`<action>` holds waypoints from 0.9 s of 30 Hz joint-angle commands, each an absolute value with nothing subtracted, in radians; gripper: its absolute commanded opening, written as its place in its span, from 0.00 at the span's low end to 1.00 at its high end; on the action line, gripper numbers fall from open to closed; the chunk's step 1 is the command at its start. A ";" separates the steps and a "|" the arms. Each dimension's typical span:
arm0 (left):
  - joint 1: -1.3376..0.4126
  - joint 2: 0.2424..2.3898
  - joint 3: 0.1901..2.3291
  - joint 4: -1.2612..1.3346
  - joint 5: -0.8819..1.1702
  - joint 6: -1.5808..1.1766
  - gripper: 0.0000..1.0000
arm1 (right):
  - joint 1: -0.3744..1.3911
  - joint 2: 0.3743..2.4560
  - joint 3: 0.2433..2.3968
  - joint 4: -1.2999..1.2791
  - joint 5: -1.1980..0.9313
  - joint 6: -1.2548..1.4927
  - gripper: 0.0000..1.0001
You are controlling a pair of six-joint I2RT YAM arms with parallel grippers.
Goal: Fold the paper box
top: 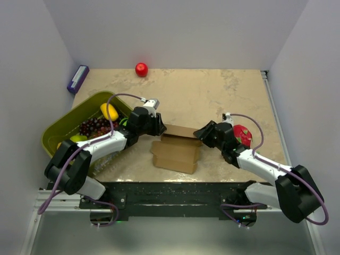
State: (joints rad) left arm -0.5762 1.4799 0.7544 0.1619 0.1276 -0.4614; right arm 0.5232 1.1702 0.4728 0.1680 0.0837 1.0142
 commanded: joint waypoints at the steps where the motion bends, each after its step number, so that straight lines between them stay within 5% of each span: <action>1: -0.572 1.503 0.738 0.118 0.137 -0.456 0.39 | 0.509 1.143 0.423 0.333 0.037 1.080 0.44; 27: -0.572 1.509 0.750 0.126 0.160 -0.476 0.36 | 0.486 1.157 0.291 0.629 0.006 1.184 0.15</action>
